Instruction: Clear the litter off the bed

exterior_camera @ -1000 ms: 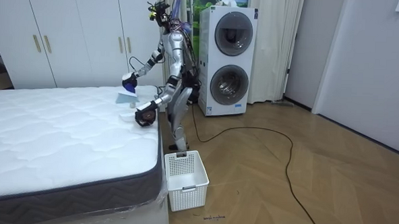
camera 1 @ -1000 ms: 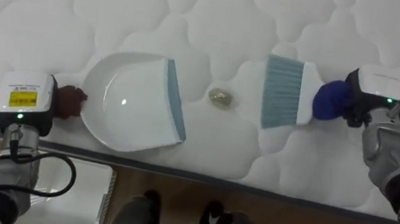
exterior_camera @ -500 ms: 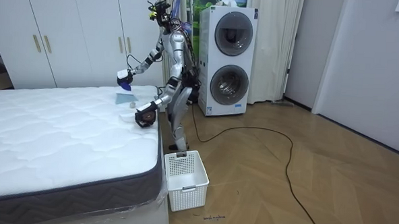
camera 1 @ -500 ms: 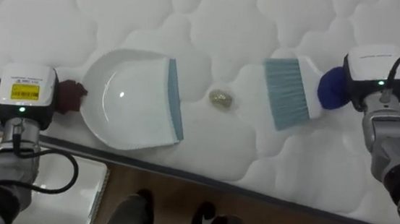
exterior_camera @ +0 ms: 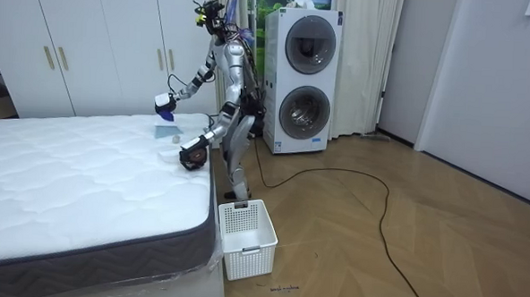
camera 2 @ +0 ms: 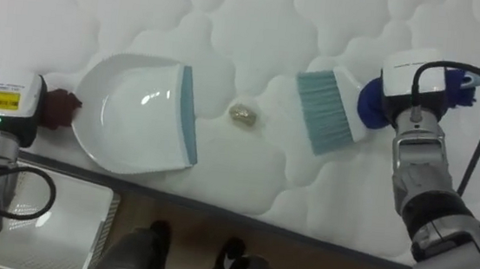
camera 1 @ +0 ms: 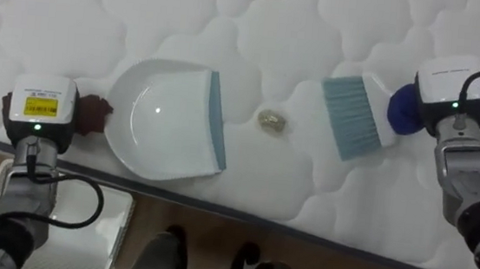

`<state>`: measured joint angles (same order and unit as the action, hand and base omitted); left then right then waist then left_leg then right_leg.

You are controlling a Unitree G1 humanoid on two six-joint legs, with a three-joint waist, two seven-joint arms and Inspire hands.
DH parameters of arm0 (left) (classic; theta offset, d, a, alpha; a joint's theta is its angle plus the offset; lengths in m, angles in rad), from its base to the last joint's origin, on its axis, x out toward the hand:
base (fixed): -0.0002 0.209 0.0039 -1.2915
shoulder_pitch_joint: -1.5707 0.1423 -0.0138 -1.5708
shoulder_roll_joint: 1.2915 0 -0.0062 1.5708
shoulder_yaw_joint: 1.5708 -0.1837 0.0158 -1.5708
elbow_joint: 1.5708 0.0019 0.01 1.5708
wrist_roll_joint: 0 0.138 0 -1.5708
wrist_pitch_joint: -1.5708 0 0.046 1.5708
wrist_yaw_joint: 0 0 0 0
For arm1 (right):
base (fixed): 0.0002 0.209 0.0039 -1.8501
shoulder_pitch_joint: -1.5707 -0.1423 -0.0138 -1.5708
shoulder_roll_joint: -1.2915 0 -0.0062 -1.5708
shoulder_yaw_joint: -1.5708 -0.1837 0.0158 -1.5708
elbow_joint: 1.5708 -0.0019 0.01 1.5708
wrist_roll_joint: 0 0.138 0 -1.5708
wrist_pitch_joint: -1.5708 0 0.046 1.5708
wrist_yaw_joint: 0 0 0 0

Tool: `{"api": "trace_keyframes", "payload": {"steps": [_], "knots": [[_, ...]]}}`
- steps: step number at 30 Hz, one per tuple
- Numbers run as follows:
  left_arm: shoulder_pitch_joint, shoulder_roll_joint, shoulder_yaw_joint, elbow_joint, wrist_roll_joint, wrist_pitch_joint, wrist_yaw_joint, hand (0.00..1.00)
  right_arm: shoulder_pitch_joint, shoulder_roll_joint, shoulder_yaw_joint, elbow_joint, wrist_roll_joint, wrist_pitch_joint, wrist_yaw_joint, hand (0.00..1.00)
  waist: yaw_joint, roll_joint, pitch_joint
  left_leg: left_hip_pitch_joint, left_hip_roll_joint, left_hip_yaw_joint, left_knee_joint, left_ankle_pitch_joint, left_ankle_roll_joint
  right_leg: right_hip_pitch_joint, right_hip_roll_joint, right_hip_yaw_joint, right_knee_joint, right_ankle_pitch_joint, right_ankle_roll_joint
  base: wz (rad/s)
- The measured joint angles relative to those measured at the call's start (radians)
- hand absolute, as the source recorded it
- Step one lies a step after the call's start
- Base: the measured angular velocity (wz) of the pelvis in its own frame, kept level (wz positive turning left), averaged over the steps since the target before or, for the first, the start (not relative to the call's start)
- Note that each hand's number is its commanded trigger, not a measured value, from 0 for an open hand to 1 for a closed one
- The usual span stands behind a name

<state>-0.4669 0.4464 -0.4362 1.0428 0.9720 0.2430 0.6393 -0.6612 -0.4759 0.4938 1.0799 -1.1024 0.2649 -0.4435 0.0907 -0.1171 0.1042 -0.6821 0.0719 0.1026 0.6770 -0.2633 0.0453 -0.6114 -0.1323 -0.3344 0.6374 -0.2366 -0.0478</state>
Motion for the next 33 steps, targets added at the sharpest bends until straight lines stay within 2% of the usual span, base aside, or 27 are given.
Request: {"api": "trace_keyframes", "payload": {"steps": [3, 5, 7, 17, 23, 33], "knots": [[0.0, -0.012, -0.001, 0.0, 0.0, 0.001, -0.018, 1.0, 0.031, 0.0, 0.0, 0.006, 0.022, 0.019, -0.004, 1.0, 0.003, 0.021, -0.0012, 0.008, 0.0, -0.003, -0.007, 0.0, 0.0, 0.014, 0.003, -0.011, -0.014, 0.0, 0.0, 0.05], [0.0, -0.026, -0.001, -0.001, 0.0, 0.014, -0.026, 1.0, 0.048, 0.001, 0.0, 0.01, 0.036, 0.024, -0.006, 1.0, 0.003, 0.04, -0.0012, 0.011, -0.002, -0.005, -0.012, 0.001, -0.001, 0.014, 0.003, -0.011, -0.014, 0.001, 0.0, 0.0], [0.001, -0.034, -0.001, -0.001, 0.0, 0.021, -0.027, 1.0, 0.066, 0.001, 0.0, 0.014, 0.048, 0.028, -0.024, 1.0, 0.002, 0.048, -0.002, 0.018, -0.016, -0.004, -0.025, 0.006, -0.004, 0.015, -0.004, -0.012, -0.01, 0.001, 0.0, 0.04], [0.0, -0.063, -0.002, 0.003, -0.005, 0.041, -0.055, 1.0, 0.106, 0.012, -0.004, 0.021, 0.103, 0.037, -0.078, 1.0, -0.005, 0.073, -0.0031, 0.032, -0.021, -0.002, -0.03, 0.012, -0.006, 0.021, -0.005, 0.005, 0.001, -0.001, 0.0, 0.0], [0.0, -0.087, -0.012, 0.011, -0.04, 0.054, -0.083, 1.0, 0.126, 0.037, -0.006, 0.018, 0.102, 0.057, -0.101, 1.0, -0.01, 0.074, -0.0036, 0.046, -0.033, -0.008, -0.052, 0.028, -0.008, 0.032, -0.004, 0.018, -0.018, -0.002, 0.002, 0.04], [0.0, -0.102, -0.011, 0.012, -0.04, 0.08, -0.112, 1.0, 0.126, 0.064, -0.005, 0.006, 0.081, 0.077, -0.098, 1.0, -0.007, 0.076, -0.005, 0.067, -0.031, 0.002, -0.072, 0.035, -0.012, 0.04, -0.002, 0.027, -0.015, -0.001, 0.001, -0.01]]}}
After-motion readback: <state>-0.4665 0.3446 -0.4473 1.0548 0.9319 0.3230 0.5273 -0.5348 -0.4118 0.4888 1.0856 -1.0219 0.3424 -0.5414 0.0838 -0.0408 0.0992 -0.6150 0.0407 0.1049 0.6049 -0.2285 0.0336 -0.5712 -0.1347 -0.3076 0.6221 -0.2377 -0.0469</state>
